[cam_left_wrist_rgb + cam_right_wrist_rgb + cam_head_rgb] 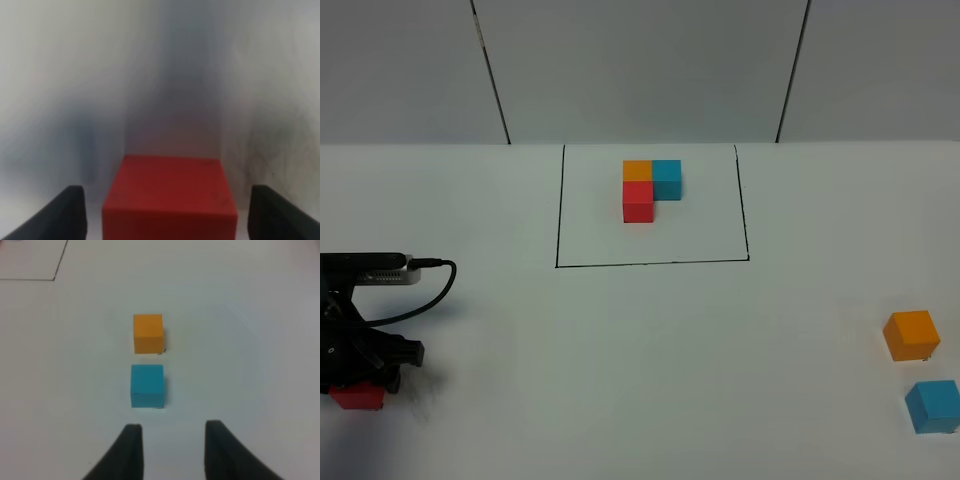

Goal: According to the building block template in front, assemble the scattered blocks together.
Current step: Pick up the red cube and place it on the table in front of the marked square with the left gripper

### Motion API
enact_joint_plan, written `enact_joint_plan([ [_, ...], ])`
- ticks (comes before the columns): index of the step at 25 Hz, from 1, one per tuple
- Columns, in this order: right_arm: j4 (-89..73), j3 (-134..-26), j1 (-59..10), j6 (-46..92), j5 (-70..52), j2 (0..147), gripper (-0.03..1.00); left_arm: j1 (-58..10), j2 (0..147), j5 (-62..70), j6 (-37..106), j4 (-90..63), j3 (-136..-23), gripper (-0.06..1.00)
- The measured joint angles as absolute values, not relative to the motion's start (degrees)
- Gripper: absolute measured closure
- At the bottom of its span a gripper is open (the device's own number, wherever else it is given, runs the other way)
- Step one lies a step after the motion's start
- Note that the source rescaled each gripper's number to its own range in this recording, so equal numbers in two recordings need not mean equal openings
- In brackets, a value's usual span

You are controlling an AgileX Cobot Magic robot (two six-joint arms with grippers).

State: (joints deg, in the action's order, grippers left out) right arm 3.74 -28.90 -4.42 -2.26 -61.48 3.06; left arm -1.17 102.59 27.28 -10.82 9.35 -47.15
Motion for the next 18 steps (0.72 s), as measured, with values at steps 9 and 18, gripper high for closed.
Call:
enact_joint_plan([
  [9,3.7,-28.9,-4.4,-2.3,-61.5,3.1,0.97,-1.2,102.6,27.2,-10.8,9.4,-47.1,0.25],
  [18,3.7,-28.9,-4.4,-2.3,-61.5,3.1,0.97,-1.2,102.6,27.2,-10.8,9.4,-47.1,0.44],
])
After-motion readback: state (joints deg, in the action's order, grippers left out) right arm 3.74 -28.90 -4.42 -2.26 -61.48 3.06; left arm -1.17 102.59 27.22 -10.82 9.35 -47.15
